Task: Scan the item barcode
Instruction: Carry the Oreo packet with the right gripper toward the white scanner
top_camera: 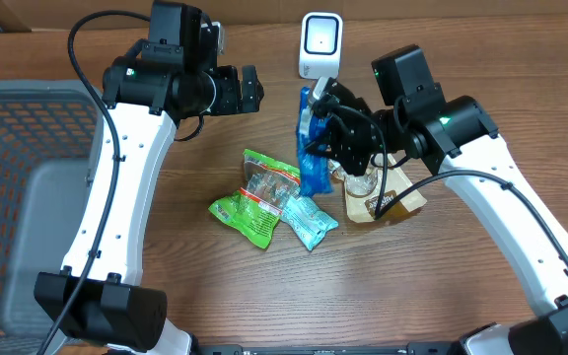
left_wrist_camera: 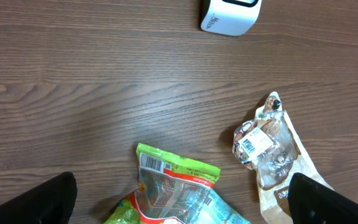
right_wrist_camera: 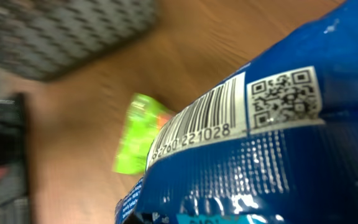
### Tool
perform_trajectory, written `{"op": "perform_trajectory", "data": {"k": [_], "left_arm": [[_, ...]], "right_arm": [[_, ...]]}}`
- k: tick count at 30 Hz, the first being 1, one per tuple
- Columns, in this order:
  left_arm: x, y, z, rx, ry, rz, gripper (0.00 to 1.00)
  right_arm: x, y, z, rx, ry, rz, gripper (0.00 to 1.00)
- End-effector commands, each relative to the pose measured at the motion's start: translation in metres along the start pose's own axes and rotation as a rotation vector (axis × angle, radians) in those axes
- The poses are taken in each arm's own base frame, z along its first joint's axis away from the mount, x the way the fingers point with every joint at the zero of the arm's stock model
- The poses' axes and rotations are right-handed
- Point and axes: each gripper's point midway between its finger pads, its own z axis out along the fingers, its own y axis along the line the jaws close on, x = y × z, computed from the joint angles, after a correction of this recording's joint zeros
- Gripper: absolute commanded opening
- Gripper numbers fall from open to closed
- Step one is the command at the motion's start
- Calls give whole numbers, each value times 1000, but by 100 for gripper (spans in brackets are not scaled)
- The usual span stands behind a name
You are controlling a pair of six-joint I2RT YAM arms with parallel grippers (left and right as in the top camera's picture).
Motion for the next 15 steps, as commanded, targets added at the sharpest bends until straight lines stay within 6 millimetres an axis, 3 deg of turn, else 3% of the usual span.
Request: {"op": "perform_trajectory", "data": {"k": [1, 6, 9, 15], "left_arm": [[-5, -2, -6, -3, -22, 32, 100], [-5, -1, -6, -4, -22, 31, 100], [-5, -1, -6, -4, -22, 31, 100], [-5, -1, -6, -4, -22, 31, 100]], "right_arm": [[21, -60, 4, 298, 133, 46, 4], [40, -140, 5, 670, 247, 29, 4], [38, -181, 0, 866, 277, -41, 4], [14, -224, -9, 1092, 245, -164, 4]]}}
